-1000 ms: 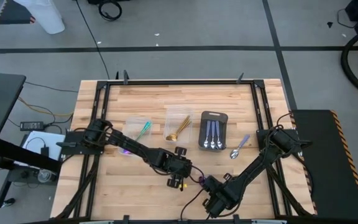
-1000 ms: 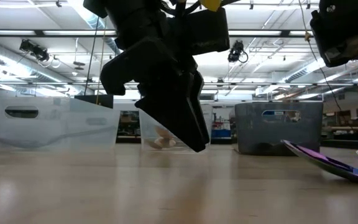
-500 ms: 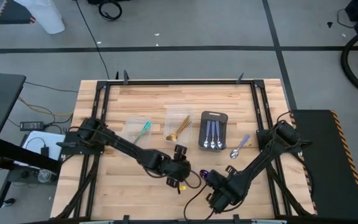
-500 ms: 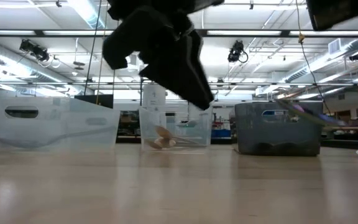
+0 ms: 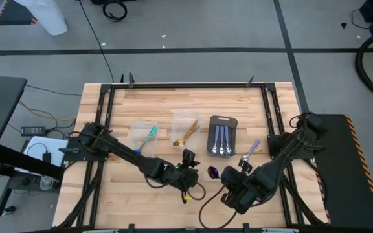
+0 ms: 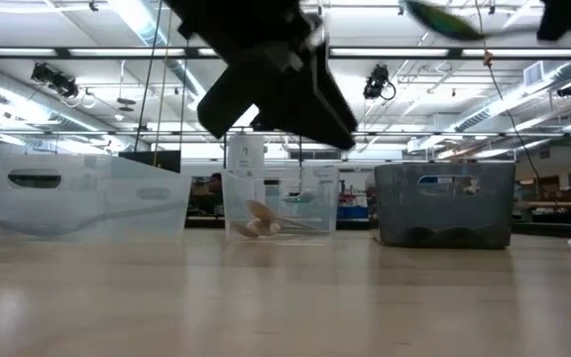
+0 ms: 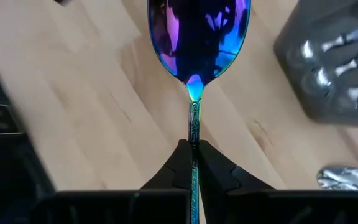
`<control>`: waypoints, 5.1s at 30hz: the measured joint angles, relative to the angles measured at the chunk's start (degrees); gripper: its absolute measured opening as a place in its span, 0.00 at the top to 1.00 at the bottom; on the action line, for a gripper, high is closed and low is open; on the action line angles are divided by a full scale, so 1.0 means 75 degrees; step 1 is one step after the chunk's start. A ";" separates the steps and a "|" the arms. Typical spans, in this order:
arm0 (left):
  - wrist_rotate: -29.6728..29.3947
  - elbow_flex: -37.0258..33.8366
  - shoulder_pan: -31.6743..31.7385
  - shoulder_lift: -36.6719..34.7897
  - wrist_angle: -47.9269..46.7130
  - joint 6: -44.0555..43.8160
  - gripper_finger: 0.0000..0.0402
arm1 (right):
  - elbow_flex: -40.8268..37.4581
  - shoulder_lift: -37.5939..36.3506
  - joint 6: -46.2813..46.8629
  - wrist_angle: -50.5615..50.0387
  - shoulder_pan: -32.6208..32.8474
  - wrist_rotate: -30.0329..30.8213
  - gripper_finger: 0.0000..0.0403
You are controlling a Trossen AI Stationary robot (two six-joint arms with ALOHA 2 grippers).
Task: Sort silverware by color (type)
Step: Put the blue spoon into the left transparent bin
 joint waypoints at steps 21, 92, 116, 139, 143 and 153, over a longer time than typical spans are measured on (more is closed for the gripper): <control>-0.1937 0.0015 -0.1014 -0.0222 0.4448 0.6801 0.56 | 0.0012 -0.2102 -0.0269 0.0520 -0.1010 -0.0312 0.96; -0.2372 0.0009 -0.0322 -0.0208 0.3925 0.7960 0.56 | 0.0014 -0.1738 -0.1085 0.1268 -0.2880 -0.3611 0.96; -0.2321 0.0026 -0.0172 -0.0222 0.4158 0.7991 0.97 | 0.0009 -0.1738 -0.1165 0.1487 -0.3124 -0.3480 0.96; -0.2620 0.0001 -0.0199 -0.0197 0.3658 0.6871 0.97 | 0.0017 -0.2603 -0.1754 0.0216 -0.2795 -0.2399 0.72; -0.2739 0.0003 -0.0229 -0.0199 0.3346 0.6487 0.97 | 0.0017 -0.2785 -0.1763 -0.0096 -0.2599 -0.2057 0.72; -0.2872 0.0009 -0.0314 -0.0925 0.1211 0.4489 0.97 | 0.0015 -0.2847 -0.1781 -0.0750 -0.2187 -0.1426 0.71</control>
